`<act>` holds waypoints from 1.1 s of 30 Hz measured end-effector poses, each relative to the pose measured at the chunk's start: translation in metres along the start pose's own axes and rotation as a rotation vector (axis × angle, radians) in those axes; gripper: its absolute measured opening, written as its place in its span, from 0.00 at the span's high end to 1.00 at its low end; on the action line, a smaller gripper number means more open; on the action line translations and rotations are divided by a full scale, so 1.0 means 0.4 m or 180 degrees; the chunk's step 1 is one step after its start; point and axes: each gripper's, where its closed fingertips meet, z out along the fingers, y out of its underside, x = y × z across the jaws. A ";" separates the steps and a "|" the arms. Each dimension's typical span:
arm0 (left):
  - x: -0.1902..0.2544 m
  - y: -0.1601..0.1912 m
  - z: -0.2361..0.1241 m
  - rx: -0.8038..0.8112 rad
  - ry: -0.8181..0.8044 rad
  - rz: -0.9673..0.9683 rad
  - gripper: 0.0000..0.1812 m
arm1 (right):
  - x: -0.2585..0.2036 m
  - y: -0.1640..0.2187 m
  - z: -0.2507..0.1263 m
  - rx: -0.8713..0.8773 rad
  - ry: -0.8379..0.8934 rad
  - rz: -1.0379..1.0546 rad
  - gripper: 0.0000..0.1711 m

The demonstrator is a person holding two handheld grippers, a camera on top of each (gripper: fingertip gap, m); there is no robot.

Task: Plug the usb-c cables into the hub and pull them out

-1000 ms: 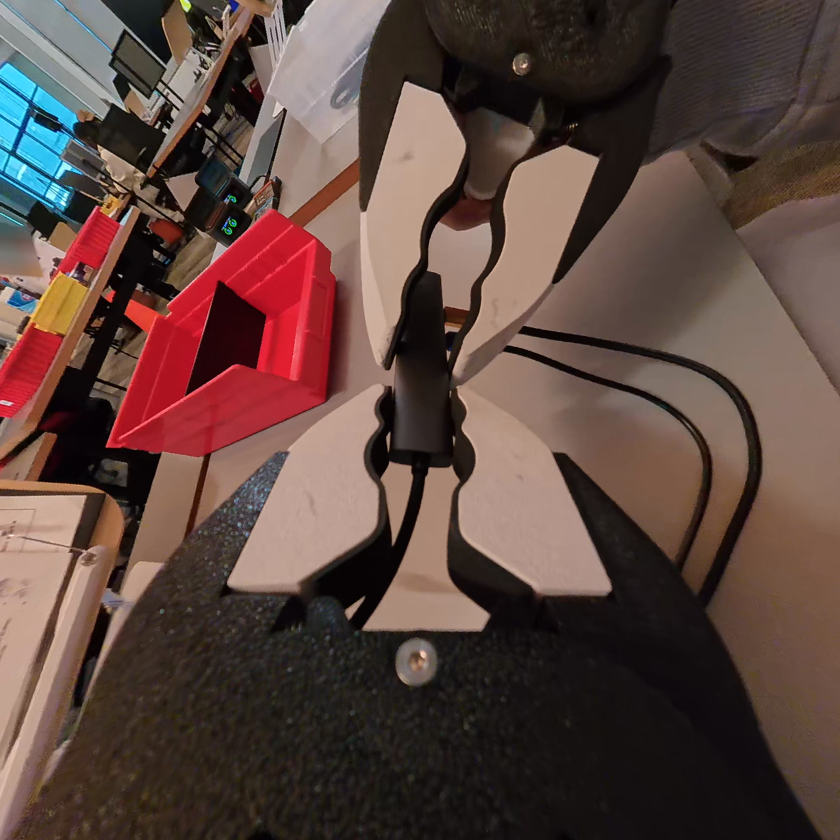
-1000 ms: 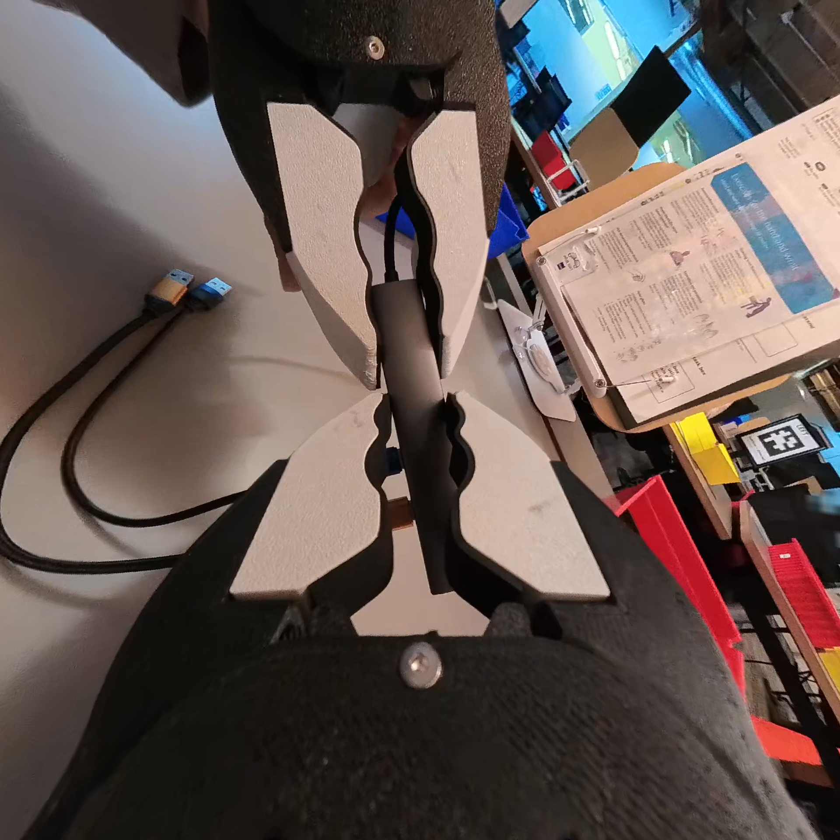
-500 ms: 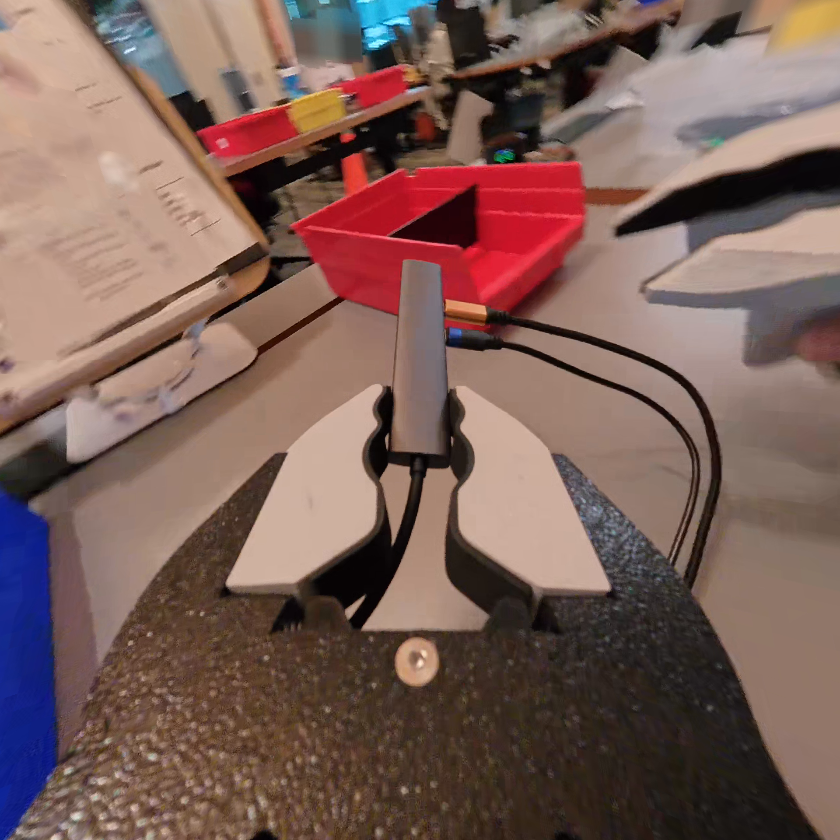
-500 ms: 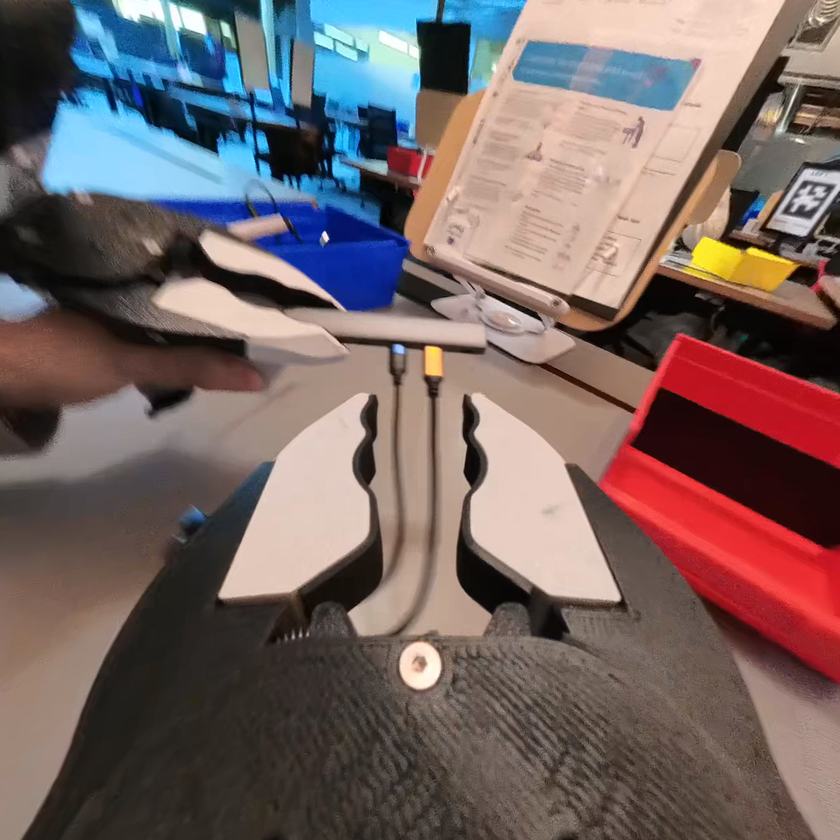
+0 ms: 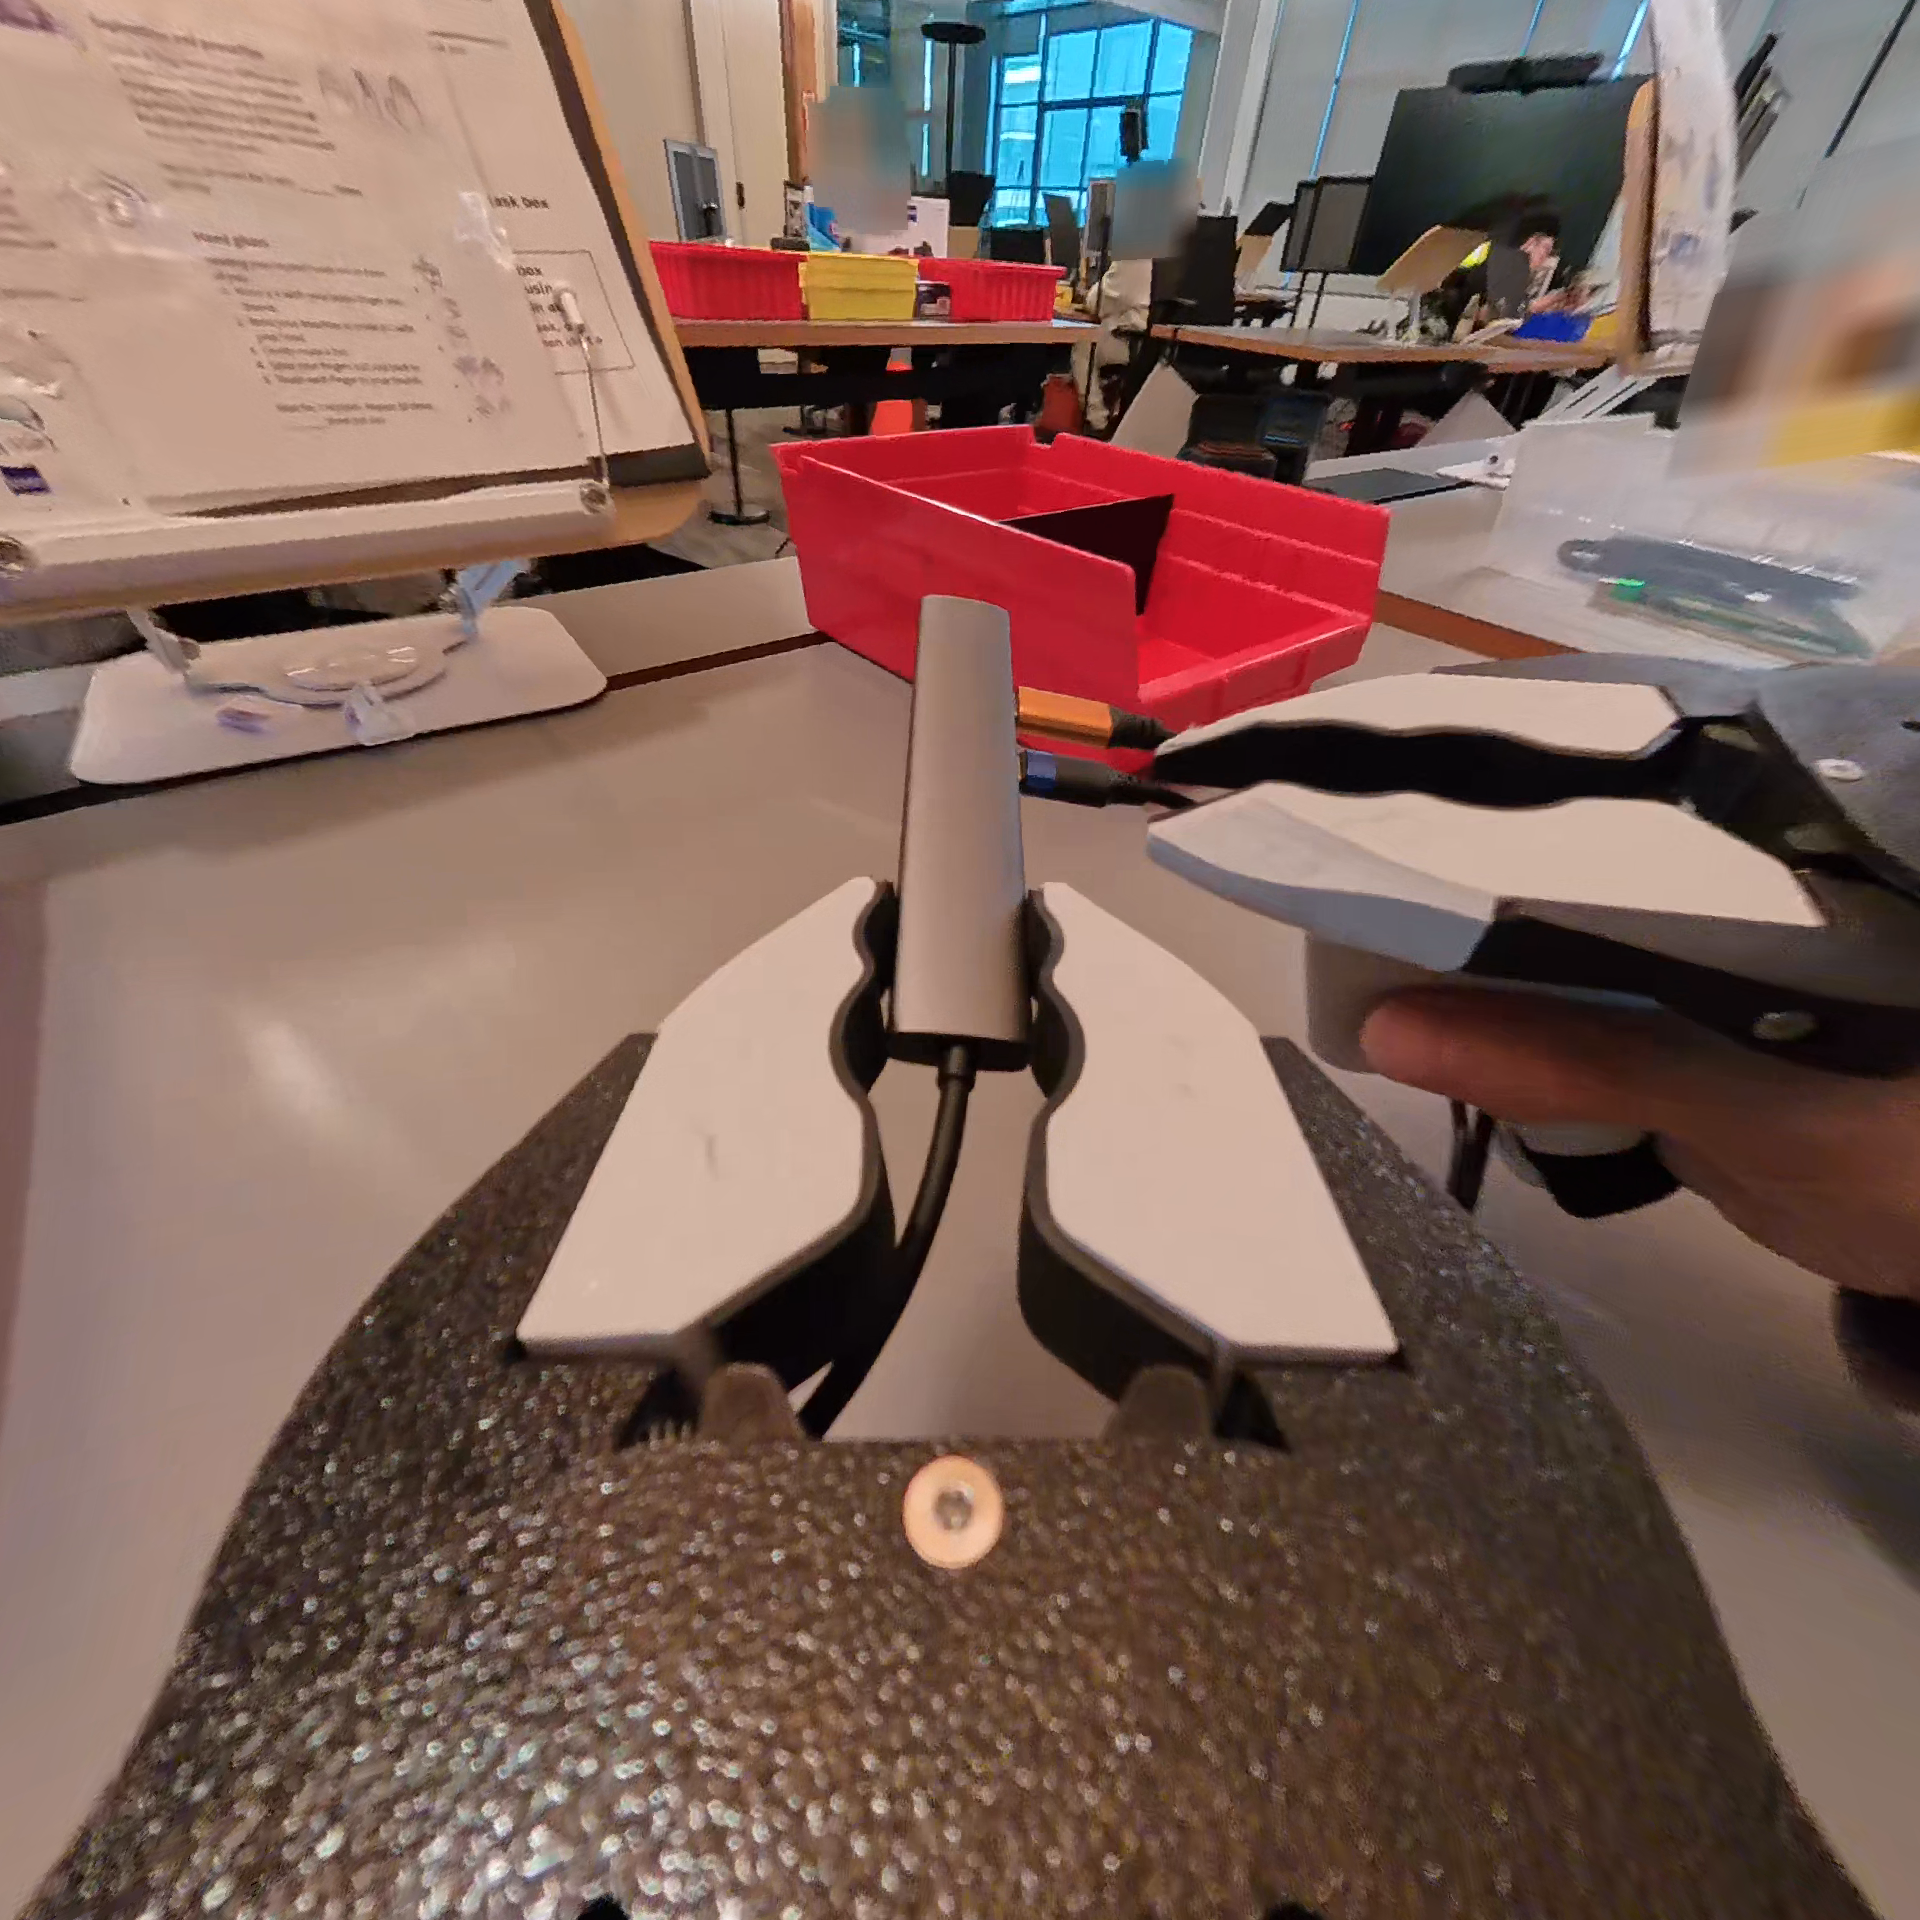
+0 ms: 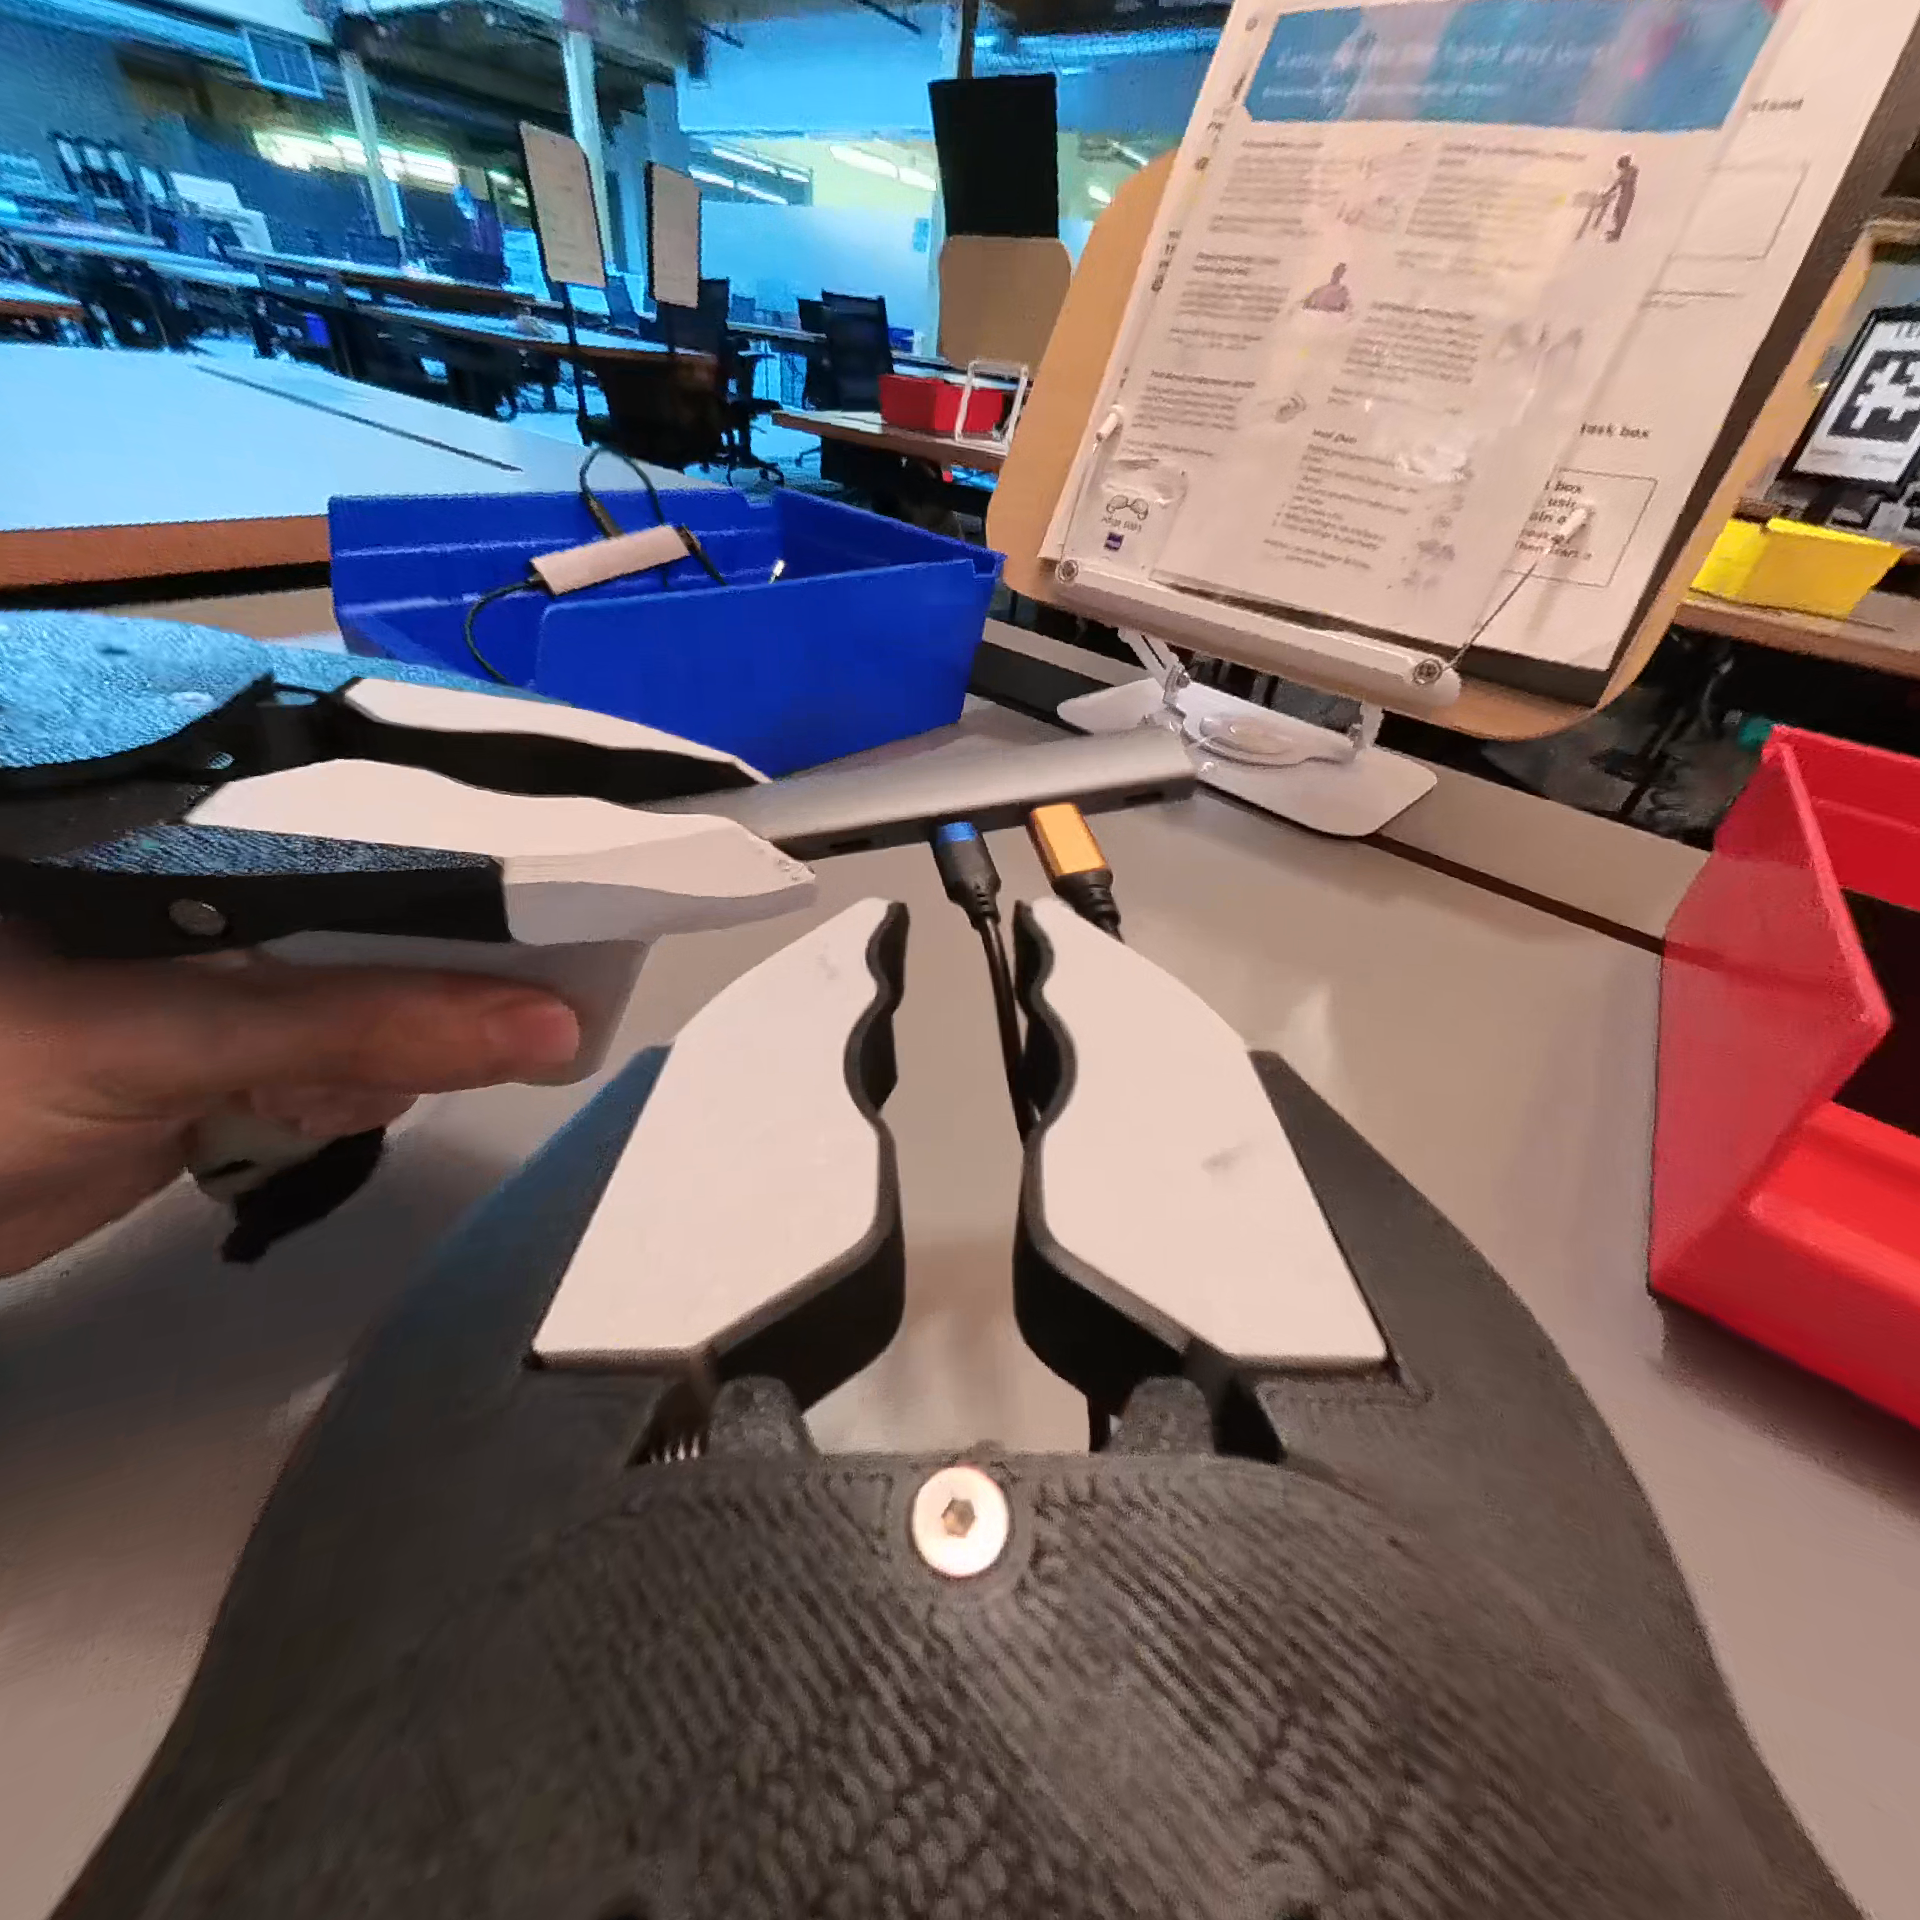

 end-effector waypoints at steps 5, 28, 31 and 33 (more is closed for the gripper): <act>0.013 0.025 -0.004 0.0008 0.0185 -0.0257 0.88 | -0.007 0.022 0.016 -0.0104 -0.0083 -0.0074 0.92; -0.035 0.068 -0.007 -0.0263 0.0266 -0.0618 0.87 | -0.022 0.028 0.050 0.0155 0.0152 -0.0378 1.00; -0.027 0.071 -0.005 -0.0308 0.0292 -0.0527 0.87 | -0.018 0.035 0.050 0.0096 0.0174 -0.0374 1.00; -0.024 0.072 -0.005 -0.0313 0.0271 -0.0453 0.87 | -0.025 0.039 0.051 0.0053 0.0131 -0.0412 0.94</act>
